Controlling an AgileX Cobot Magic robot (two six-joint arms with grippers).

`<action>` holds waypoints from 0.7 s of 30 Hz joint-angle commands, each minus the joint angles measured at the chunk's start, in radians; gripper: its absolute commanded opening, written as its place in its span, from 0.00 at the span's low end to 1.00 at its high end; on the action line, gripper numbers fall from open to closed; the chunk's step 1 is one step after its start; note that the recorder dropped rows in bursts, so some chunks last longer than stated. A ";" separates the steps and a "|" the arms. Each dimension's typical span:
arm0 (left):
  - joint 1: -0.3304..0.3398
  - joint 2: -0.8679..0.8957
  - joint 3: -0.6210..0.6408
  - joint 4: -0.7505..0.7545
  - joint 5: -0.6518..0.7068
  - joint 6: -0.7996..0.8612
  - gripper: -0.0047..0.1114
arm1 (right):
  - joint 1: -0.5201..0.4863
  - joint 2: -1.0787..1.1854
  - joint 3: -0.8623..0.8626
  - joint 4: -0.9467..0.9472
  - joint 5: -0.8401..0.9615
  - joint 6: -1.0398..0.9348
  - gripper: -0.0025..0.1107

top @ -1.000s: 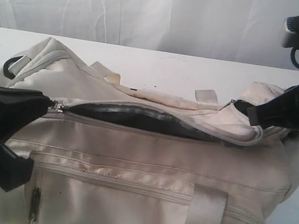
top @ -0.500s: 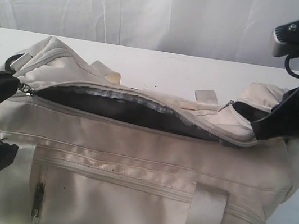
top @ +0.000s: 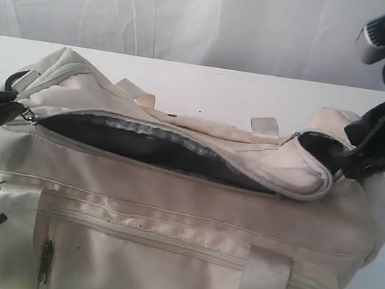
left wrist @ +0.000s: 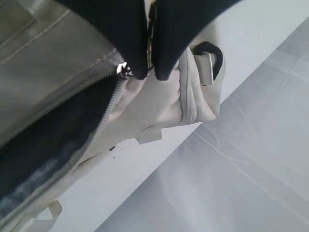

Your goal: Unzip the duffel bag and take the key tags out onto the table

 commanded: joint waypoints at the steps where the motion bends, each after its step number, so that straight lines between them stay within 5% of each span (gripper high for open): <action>1: 0.000 -0.020 -0.008 -0.019 -0.068 0.162 0.04 | 0.010 -0.040 -0.003 0.120 -0.019 -0.168 0.45; 8: 0.000 -0.020 -0.008 -0.019 -0.068 0.162 0.04 | 0.082 -0.045 -0.003 0.566 -0.108 -0.657 0.47; 12: 0.000 -0.020 -0.026 -0.019 -0.068 0.111 0.04 | 0.104 -0.040 -0.003 0.692 -0.205 -0.711 0.48; 15: 0.000 -0.020 -0.026 -0.019 -0.065 0.102 0.04 | 0.135 -0.006 -0.001 0.704 -0.196 -0.719 0.59; 21: 0.000 -0.020 -0.026 -0.019 0.089 0.162 0.04 | 0.254 0.102 0.002 0.772 -0.230 -0.805 0.69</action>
